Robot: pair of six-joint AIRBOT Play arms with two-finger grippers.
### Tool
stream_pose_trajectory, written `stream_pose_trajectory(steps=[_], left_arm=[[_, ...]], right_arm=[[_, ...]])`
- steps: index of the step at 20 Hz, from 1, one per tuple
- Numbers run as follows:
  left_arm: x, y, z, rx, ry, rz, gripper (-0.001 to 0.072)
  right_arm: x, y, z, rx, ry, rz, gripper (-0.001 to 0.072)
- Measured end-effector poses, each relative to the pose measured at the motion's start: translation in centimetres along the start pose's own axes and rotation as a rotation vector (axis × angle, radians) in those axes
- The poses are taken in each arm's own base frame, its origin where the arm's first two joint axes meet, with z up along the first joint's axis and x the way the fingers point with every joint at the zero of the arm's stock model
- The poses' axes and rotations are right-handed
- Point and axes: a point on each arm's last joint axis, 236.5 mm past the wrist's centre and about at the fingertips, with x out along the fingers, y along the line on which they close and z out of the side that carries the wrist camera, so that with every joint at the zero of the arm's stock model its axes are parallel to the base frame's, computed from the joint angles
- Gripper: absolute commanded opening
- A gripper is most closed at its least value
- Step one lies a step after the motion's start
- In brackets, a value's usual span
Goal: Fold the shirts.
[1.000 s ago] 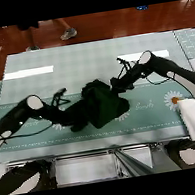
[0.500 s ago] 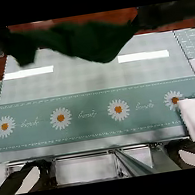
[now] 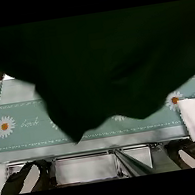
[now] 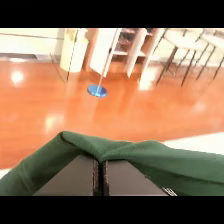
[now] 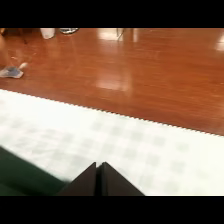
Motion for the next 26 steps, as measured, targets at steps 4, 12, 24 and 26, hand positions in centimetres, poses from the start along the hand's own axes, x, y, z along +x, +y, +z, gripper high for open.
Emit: stream_pose_trajectory(steps=[4, 12, 24, 26], left_arm=[[-2.3, -2.5, -3.2, 0.035, 0.109, -0.024, 0.0018], [-1.1, -0.6, -17.4, -0.175, 0.430, -0.064, 0.0018], [15.4, 14.5, -43.1, -0.624, 0.754, 0.150, 0.0018], [17.5, 16.0, -45.1, -0.654, 0.781, 0.170, 0.0064]], right_arm=[[-3.7, 0.0, -2.6, 0.007, 0.058, -0.030, 0.0025], [0.6, -1.7, -9.4, 0.063, 0.287, -0.060, 0.0023], [28.8, -9.0, -22.3, 0.193, 0.671, -0.116, 0.0025], [32.0, -9.9, -24.0, 0.219, 0.703, -0.129, 0.0137]])
